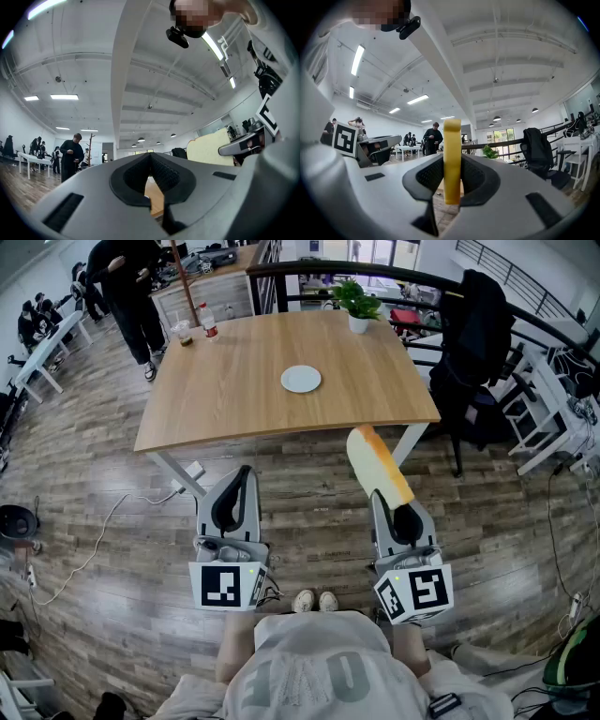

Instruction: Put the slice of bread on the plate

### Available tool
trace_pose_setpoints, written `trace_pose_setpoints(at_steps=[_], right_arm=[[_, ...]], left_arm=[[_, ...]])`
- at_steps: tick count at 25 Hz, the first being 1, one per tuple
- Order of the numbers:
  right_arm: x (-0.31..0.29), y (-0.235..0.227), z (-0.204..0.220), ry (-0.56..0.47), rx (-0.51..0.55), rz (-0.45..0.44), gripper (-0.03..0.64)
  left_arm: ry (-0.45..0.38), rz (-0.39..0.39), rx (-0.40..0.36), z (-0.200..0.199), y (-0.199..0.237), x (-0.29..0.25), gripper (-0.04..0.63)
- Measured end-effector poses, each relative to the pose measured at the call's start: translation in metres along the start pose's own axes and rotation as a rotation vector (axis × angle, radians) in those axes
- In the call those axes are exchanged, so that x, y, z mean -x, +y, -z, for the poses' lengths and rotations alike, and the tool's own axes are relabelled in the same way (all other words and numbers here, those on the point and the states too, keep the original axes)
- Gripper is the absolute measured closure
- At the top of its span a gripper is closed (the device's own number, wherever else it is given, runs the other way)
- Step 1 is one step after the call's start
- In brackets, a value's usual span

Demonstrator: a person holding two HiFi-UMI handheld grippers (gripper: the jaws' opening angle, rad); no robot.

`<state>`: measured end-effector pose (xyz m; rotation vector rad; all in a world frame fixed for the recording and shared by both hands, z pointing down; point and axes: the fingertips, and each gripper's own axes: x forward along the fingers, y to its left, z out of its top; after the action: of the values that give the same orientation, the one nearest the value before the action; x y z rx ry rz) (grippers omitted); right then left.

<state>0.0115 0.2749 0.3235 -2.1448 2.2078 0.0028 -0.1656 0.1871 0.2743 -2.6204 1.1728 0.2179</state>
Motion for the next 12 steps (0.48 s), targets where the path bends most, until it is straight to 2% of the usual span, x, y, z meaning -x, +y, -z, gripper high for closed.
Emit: trace_pose_setpoints(at_steps=[12], right_arm=[[0.005, -0.023, 0.006, -0.002, -0.009, -0.029, 0.525]], left_arm=[[0.020, -0.024, -0.016, 0.005, -0.020, -0.009, 0.586]])
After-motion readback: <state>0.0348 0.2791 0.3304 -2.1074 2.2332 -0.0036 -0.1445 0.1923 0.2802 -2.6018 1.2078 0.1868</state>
